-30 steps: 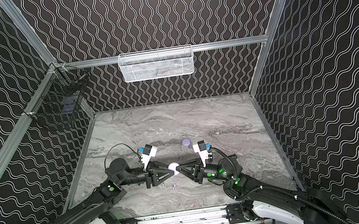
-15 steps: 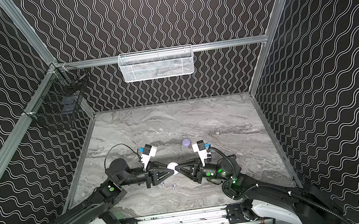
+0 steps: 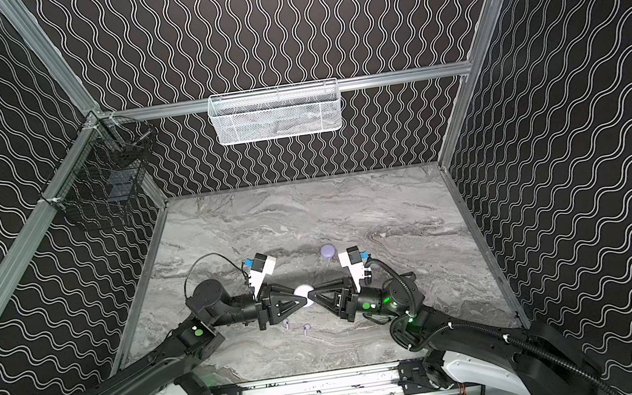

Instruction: Insert the wireless bluetooth earbuds into the charging case

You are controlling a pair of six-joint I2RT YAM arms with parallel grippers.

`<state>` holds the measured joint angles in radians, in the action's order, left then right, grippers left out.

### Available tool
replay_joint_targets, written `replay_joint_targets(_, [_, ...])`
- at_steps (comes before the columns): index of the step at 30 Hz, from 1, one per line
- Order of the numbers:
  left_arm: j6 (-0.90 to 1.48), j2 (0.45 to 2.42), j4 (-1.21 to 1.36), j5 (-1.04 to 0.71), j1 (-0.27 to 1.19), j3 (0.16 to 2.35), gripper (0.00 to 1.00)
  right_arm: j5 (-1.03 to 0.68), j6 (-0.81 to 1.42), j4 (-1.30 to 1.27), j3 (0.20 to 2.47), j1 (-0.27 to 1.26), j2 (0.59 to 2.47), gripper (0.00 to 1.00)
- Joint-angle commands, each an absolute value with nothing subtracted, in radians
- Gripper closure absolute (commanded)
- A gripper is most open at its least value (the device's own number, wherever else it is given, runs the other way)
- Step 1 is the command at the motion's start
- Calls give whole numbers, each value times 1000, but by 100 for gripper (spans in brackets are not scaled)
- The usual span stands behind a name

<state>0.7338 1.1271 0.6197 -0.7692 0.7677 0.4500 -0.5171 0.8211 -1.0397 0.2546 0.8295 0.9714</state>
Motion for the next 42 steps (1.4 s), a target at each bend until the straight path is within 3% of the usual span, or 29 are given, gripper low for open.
replay_joint_targets(1, [735,1131,692,-776,769,444,77,-531,825,-1059,259,831,974,73])
replay_joint_targets(8, [721,1126,693,-766,767,436,81,-532,805,-1025,261,831,939,51])
replay_joint_targets(10, [710,1124,684,-760,768,436,81,-512,785,-962,265,831,899,42])
replay_joint_targets(13, [683,1112,662,-746,768,433,81,-473,747,-808,293,831,834,36])
replay_joint_targets(22, [584,1031,636,-637,769,354,81,-206,631,-20,605,831,791,32])
replay_joint_targets(31, [486,956,576,-536,777,285,82,-159,617,124,683,850,861,32])
replay_joint_targets(42, [298,898,395,-398,778,242,80,44,586,313,821,1006,1020,33])
